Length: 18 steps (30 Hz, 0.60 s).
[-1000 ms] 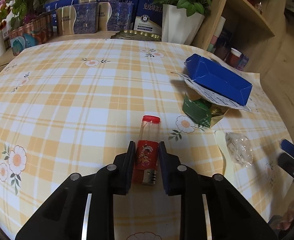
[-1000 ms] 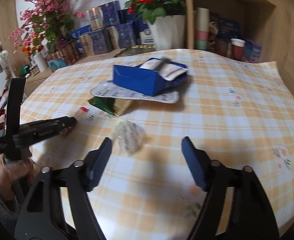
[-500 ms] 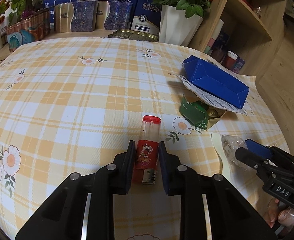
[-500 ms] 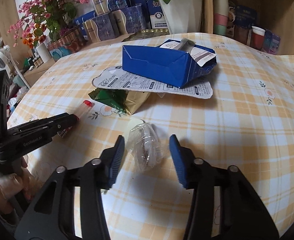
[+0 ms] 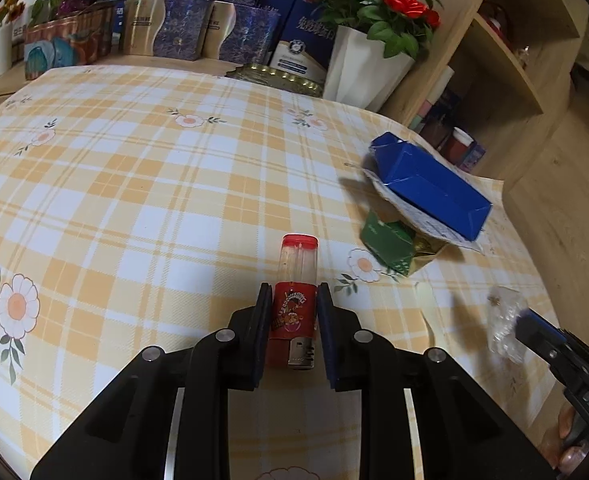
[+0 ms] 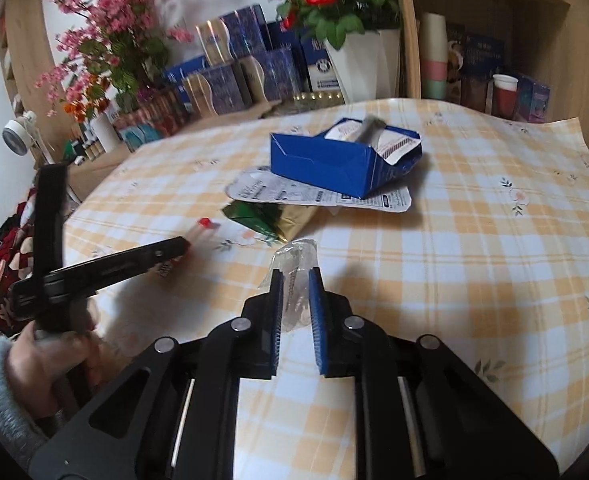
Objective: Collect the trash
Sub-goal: 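Grasp the clear plastic wrapper with the right tool while the left tool holds the lighter, then lift the red lighter off the table with the left tool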
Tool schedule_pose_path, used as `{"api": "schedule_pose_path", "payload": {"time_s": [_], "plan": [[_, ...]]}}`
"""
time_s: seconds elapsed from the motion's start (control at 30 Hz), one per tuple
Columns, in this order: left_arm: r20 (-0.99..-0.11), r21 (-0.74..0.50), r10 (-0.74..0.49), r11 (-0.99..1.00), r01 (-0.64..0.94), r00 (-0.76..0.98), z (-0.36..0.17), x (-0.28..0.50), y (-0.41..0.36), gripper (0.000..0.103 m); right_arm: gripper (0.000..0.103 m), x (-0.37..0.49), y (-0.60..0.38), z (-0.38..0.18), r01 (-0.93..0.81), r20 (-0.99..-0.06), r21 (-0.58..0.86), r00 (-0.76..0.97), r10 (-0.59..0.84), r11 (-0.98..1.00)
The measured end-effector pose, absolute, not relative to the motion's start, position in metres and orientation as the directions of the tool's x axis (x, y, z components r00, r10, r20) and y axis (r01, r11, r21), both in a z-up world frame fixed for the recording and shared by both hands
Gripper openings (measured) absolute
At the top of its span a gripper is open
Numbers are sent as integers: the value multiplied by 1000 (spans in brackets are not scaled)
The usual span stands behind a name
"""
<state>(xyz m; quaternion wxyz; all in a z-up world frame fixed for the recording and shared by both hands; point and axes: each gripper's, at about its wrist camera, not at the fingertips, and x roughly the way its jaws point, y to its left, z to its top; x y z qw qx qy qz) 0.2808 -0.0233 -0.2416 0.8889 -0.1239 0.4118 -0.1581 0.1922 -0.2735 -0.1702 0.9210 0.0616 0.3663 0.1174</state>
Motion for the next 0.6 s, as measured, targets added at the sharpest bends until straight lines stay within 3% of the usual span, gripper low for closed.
{"api": "schedule_pose_path", "payload": {"time_s": [0.33,0.6], "plan": [[-635,-422,-450,883,206,628,-212,266,-9,22,16,157,-286,-145,-153,-634,213,730,255,965],[-584,-308,-505,862,402,635,-159,207,-13,22,16,123,-283,-133,-165,-610,221,746,268,961]]}}
